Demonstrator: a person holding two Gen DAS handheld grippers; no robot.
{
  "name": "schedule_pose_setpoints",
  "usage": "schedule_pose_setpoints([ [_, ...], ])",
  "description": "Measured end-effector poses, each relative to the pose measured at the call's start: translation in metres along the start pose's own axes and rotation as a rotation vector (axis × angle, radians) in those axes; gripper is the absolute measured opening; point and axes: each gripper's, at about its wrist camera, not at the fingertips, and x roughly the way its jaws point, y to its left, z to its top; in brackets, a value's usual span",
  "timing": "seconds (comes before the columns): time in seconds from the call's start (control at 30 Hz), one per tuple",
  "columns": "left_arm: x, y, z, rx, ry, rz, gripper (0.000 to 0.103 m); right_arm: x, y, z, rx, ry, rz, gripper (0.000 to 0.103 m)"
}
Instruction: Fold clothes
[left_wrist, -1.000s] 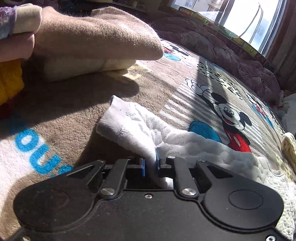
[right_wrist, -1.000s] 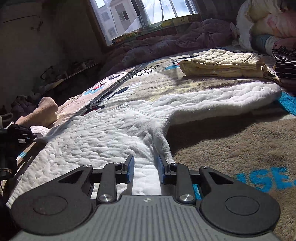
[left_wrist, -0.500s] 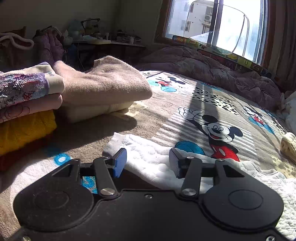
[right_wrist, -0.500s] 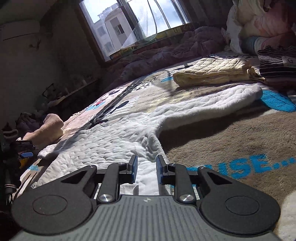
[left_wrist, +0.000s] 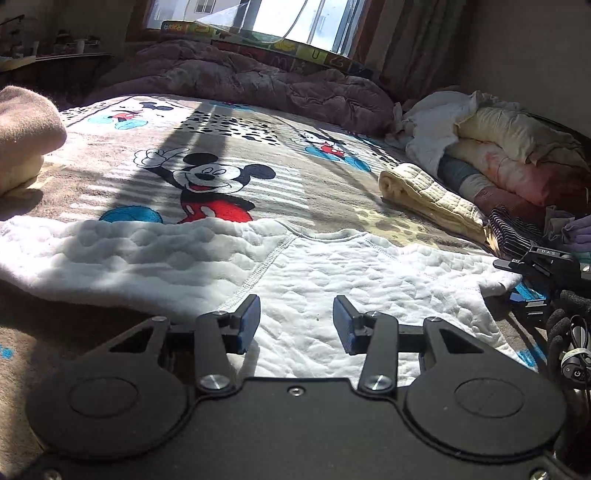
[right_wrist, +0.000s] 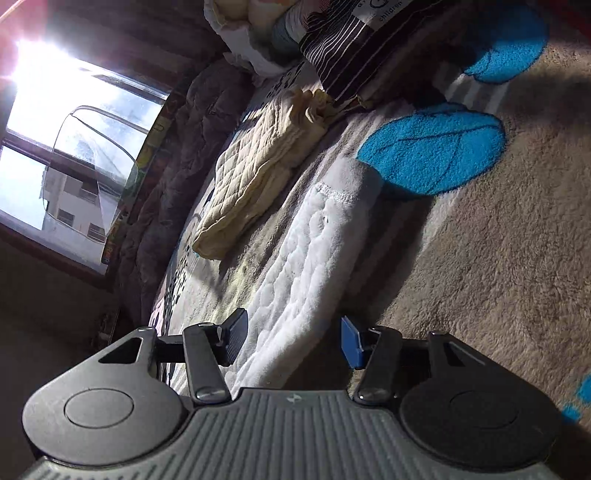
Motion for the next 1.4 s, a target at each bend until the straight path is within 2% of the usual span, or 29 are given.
schedule_pose_setpoints([
  [0.07, 0.005, 0.008, 0.000, -0.015, 0.014, 0.007, 0.042, 0.017, 0.012, 0.009, -0.146, 0.001, -0.041, 0.031],
  [0.1, 0.006, 0.010, 0.000, -0.018, 0.019, 0.007, 0.041, 0.024, 0.021, 0.012, -0.235, 0.000, -0.051, 0.014],
  [0.13, 0.007, 0.013, 0.000, -0.022, 0.024, 0.008, 0.041, 0.025, 0.028, 0.015, -0.300, -0.017, -0.030, 0.012],
  [0.2, 0.009, 0.020, 0.000, -0.025, 0.036, 0.010, 0.041, 0.024, 0.046, 0.022, -0.457, -0.061, 0.031, 0.012],
  [0.23, 0.011, 0.022, -0.001, -0.021, 0.046, 0.014, 0.041, 0.025, 0.051, 0.022, -0.531, -0.070, 0.025, 0.012],
  [0.27, 0.013, 0.023, -0.002, -0.018, 0.055, 0.018, 0.041, 0.032, 0.054, 0.024, -0.602, -0.053, -0.031, 0.012],
  [0.3, 0.014, 0.024, -0.002, -0.013, 0.064, 0.022, 0.041, 0.037, 0.050, 0.025, -0.616, -0.025, -0.090, 0.015],
  [0.33, 0.014, 0.024, -0.002, -0.008, 0.065, 0.020, 0.041, 0.042, 0.045, 0.025, -0.627, 0.004, -0.149, 0.028],
  [0.37, 0.014, 0.024, -0.002, -0.002, 0.066, 0.019, 0.041, 0.048, 0.041, 0.026, -0.638, 0.032, -0.208, 0.027],
  [0.4, 0.013, 0.024, -0.001, 0.003, 0.066, 0.017, 0.041, 0.040, 0.040, 0.025, -0.642, 0.007, -0.210, 0.032],
  [0.43, 0.012, 0.023, -0.001, 0.006, 0.065, 0.013, 0.041, 0.033, 0.040, 0.024, -0.645, -0.020, -0.210, 0.042],
  [0.47, 0.011, 0.022, -0.001, 0.006, 0.065, 0.010, 0.041, 0.024, 0.044, 0.018, -0.672, -0.058, -0.257, 0.046],
  [0.53, 0.009, 0.020, -0.001, 0.014, 0.063, 0.000, 0.041, 0.005, 0.054, 0.006, -0.741, -0.134, -0.292, 0.047],
  [0.6, 0.006, 0.016, -0.002, 0.029, 0.060, -0.013, 0.041, -0.014, 0.070, -0.012, -0.799, -0.116, -0.168, 0.043],
  [0.63, 0.003, 0.012, -0.003, 0.044, 0.058, -0.021, 0.041, -0.023, 0.078, -0.021, -0.827, -0.107, -0.105, 0.035],
  [0.7, 0.000, 0.005, -0.006, 0.070, 0.055, -0.038, 0.041, -0.022, 0.092, -0.042, -0.840, 0.030, 0.019, 0.033],
  [0.73, -0.002, 0.002, -0.007, 0.083, 0.055, -0.046, 0.041, -0.021, 0.098, -0.052, -0.845, 0.099, 0.081, 0.028],
  [0.8, -0.003, -0.003, -0.012, 0.108, 0.064, -0.057, 0.041, -0.019, 0.112, -0.073, -0.850, 0.238, 0.205, 0.028],
  [0.87, -0.004, -0.006, -0.018, 0.135, 0.077, -0.061, 0.041, 0.008, 0.092, -0.081, -0.858, 0.325, 0.047, 0.028],
  [0.93, -0.007, -0.005, -0.023, 0.151, 0.090, -0.046, 0.041, 0.008, 0.061, -0.066, -0.656, 0.332, 0.060, 0.000],
  [0.97, -0.011, -0.003, -0.025, 0.149, 0.089, -0.044, 0.041, 0.008, 0.046, -0.058, -0.552, 0.334, 0.069, 0.000],
  [1.03, -0.020, 0.000, -0.024, 0.136, 0.075, -0.041, 0.041, -0.011, 0.046, -0.053, -0.549, 0.294, 0.033, 0.011],
  [1.1, -0.033, 0.004, -0.020, 0.098, 0.051, -0.028, 0.041, -0.034, 0.043, -0.054, -0.548, 0.271, 0.038, 0.016],
  [1.13, -0.040, 0.007, -0.018, 0.078, 0.039, -0.021, 0.041, -0.046, 0.042, -0.054, -0.547, 0.260, 0.041, 0.028],
  [1.23, -0.063, 0.014, -0.014, -0.007, 0.007, -0.024, 0.045, -0.082, 0.031, -0.058, -0.501, 0.211, 0.062, 0.045],
  [1.3, -0.080, 0.018, -0.019, -0.082, -0.010, -0.018, 0.049, -0.103, 0.025, -0.064, -0.483, 0.190, 0.077, 0.048],
  [1.4, -0.095, 0.021, -0.034, -0.182, 0.010, -0.017, 0.049, -0.124, 0.013, -0.079, -0.469, 0.171, 0.069, 0.049],
])
